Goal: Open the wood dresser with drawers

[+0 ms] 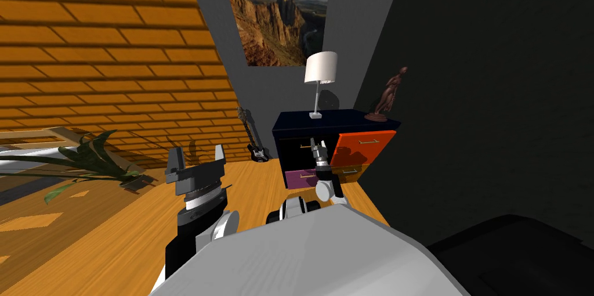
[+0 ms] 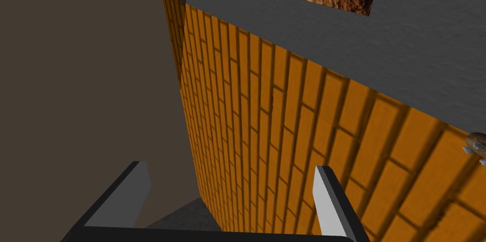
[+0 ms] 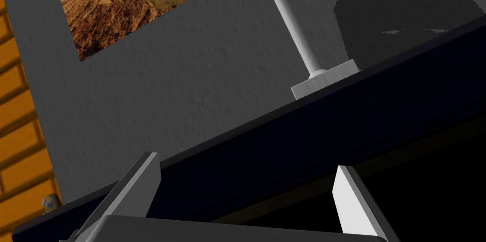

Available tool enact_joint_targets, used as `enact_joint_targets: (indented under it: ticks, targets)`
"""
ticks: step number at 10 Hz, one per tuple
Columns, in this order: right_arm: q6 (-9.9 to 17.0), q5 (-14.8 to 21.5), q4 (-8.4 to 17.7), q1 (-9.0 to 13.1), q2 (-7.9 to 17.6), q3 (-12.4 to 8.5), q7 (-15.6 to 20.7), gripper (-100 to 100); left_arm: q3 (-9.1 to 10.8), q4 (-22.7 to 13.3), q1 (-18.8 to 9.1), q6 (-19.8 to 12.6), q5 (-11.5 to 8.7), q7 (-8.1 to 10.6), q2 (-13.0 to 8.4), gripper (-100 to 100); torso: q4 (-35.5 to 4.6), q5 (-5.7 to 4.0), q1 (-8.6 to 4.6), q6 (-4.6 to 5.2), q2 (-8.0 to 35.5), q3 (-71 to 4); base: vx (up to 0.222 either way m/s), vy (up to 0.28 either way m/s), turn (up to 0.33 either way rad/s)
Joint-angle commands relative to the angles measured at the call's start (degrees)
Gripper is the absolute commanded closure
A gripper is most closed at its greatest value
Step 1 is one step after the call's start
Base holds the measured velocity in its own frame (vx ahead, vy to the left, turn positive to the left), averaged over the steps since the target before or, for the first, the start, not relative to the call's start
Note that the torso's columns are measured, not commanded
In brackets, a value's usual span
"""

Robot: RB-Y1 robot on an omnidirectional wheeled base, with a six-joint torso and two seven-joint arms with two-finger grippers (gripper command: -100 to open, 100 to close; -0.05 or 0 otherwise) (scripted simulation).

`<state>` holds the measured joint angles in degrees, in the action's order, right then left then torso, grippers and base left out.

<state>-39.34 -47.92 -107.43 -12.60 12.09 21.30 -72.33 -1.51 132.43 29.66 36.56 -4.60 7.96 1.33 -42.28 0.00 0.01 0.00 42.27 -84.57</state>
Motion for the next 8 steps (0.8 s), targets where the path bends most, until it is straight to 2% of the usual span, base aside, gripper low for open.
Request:
enact_joint_targets:
  ticks: [1,3,4,5,8]
  targets:
    - [-0.2,-3.4,2.1,1.1,0.3,1.3,-4.5,-100,0.0,0.0,0.0,0.0,0.0,0.0,0.0,0,0.0,0.0,-0.03,0.01,0.0,0.0,-0.008,0.028,0.027]
    - [-0.2,-3.4,2.1,1.1,0.3,1.3,-6.4,-100,0.0,0.0,0.0,0.0,0.0,0.0,0.0,0,0.0,0.0,-0.03,0.01,0.0,0.0,-0.004,0.015,0.004]
    - [-0.4,-5.5,3.5,1.8,0.6,2.1,-8.7,-100,0.0,0.0,0.0,0.0,0.0,0.0,0.0,0,0.0,-0.02,-0.07,0.01,0.0,0.0,-0.003,0.015,0.026]
    - [-0.4,-5.5,3.5,1.8,0.6,2.1,-9.6,-100,0.0,0.0,0.0,0.0,0.0,0.0,0.0,0,0.0,-0.01,-0.02,-0.01,0.0,0.0,-0.004,0.017,0.015]
    - [-0.7,-9.6,6.2,3.2,1.1,3.7,-14.5,-100,0.0,0.0,0.0,0.0,0.0,0.0,0.0,0,0.0,0.0,-0.01,0.01,0.0,0.0,-0.006,0.024,0.02]
